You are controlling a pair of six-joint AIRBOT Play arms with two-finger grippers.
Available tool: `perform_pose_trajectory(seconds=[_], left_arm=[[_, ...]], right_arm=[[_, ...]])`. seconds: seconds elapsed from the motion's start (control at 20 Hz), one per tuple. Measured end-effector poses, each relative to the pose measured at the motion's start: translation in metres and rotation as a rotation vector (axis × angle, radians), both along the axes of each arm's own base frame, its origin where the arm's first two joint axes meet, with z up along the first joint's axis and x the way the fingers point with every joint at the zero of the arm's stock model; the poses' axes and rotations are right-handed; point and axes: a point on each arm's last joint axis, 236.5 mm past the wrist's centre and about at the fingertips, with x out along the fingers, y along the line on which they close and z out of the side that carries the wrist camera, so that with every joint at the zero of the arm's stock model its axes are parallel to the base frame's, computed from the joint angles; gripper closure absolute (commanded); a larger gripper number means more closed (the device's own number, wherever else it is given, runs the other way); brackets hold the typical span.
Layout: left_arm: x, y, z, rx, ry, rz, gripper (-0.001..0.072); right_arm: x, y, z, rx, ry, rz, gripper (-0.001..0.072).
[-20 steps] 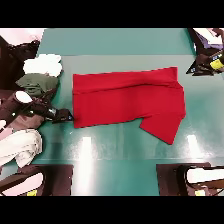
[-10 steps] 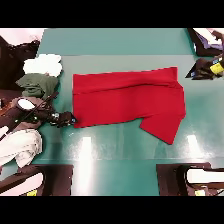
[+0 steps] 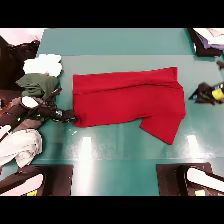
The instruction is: Fold the shirts.
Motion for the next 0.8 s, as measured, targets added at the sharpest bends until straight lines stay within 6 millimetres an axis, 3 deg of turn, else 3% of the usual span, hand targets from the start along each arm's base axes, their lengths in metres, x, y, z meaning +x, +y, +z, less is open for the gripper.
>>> perform_pose_trajectory(seconds=[0.15, 0.45, 0.5, 0.55, 0.7, 0.8], left_arm=[[0.008, 0.003, 0.014, 0.03, -0.022, -0.028, 0.0684], [-0.001, 0.004, 0.021, 0.046, 0.013, -0.08, 0.0683], [-0.005, 0.003, 0.021, 0.046, 0.026, -0.093, 0.0683], [-0.009, 0.003, 0.021, 0.043, 0.039, -0.103, 0.0684], [-0.018, 0.002, 0.021, 0.042, 0.069, -0.127, 0.0683], [-0.021, 0.004, 0.02, 0.049, 0.08, -0.141, 0.0683]], right_arm=[[-0.039, -0.001, -0.033, 0.032, 0.062, -0.063, 0.0327], [-0.09, 0.013, -0.075, 0.084, 0.147, -0.088, 0.0314], [-0.095, 0.015, -0.081, 0.091, 0.159, -0.087, 0.018], [-0.099, 0.017, -0.086, 0.099, 0.173, -0.086, 0.0119], [-0.103, 0.02, -0.101, 0.12, 0.202, -0.091, 0.013], [-0.099, 0.024, -0.106, 0.147, 0.201, -0.106, 0.0202]])
